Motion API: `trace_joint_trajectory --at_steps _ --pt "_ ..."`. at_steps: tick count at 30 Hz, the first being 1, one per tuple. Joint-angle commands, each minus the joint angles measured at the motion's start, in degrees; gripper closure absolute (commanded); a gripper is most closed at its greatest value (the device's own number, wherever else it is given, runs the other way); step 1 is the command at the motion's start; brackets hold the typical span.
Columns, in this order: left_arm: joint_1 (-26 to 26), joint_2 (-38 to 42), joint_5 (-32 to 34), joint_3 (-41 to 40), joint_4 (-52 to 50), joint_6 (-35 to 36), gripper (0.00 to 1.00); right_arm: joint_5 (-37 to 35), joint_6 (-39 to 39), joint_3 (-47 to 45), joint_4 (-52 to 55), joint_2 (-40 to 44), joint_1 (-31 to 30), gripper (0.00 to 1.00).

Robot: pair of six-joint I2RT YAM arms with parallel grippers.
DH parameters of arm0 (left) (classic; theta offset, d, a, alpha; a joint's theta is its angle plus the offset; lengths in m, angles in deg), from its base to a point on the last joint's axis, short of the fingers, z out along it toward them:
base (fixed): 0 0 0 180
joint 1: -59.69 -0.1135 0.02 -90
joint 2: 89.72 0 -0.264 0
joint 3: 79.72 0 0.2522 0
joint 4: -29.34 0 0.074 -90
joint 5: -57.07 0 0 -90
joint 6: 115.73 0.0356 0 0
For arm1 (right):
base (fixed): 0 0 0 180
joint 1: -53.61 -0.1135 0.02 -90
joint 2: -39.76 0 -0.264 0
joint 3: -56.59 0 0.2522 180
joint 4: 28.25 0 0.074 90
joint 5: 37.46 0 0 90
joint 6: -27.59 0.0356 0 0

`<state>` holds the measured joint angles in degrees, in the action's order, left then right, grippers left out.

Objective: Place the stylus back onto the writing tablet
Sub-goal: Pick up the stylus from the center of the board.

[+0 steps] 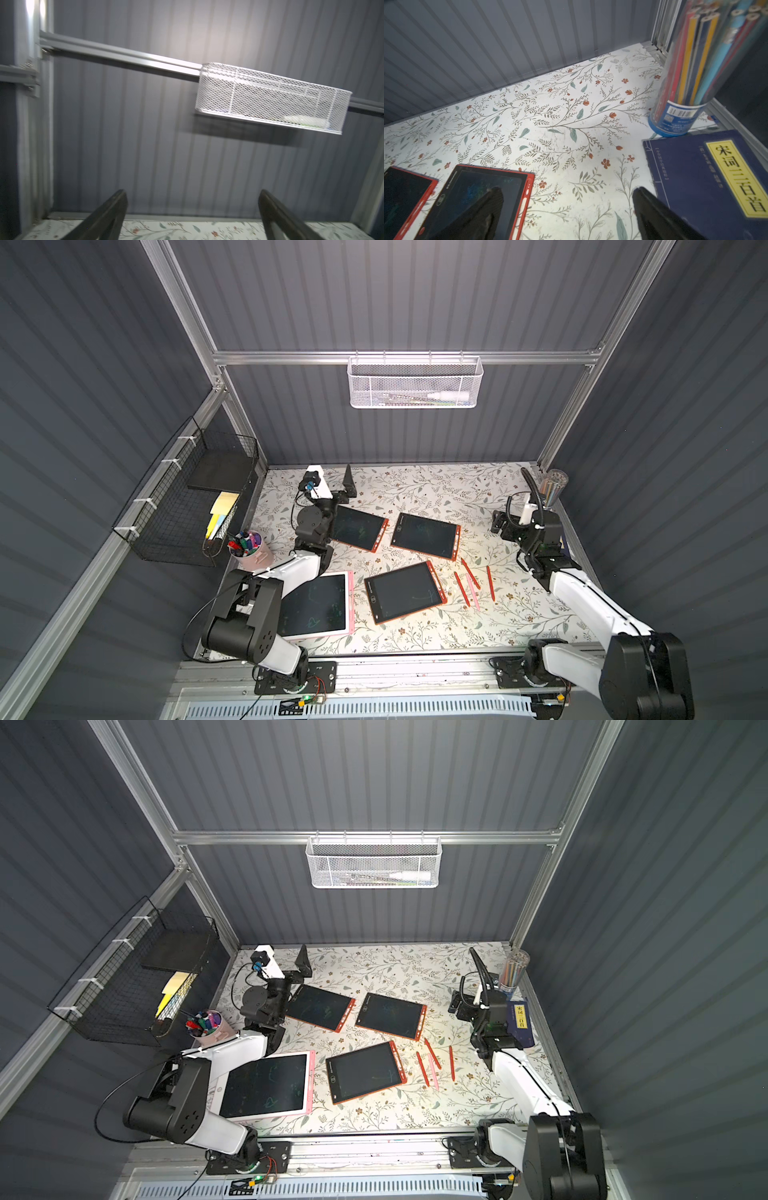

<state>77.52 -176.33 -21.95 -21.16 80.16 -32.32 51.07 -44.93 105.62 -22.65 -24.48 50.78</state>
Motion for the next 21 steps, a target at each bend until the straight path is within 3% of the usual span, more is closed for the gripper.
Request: trace_joint_trajectory --at_steps 1,8,10,13,21 --pt "0.49 0.42 -7.57 6.73 -16.62 -6.19 0.01 1.33 4.40 1.19 11.94 2.02 -1.73 0.01" --pt "3.33 -2.21 -24.52 18.53 -33.94 -8.55 0.00 -1.16 8.07 6.33 27.00 3.09 -5.47 0.01" --pt "4.94 -5.14 -30.70 25.10 -44.02 -3.83 0.01 1.44 8.42 7.12 30.05 2.64 -5.60 0.01" --pt "8.62 -6.86 -31.88 29.75 -52.36 3.11 0.01 3.63 9.25 6.98 33.18 2.97 -6.46 0.01" --pt "13.40 -0.79 -36.28 18.58 -43.15 1.00 0.01 4.75 13.07 5.14 40.54 3.91 -8.24 0.39"
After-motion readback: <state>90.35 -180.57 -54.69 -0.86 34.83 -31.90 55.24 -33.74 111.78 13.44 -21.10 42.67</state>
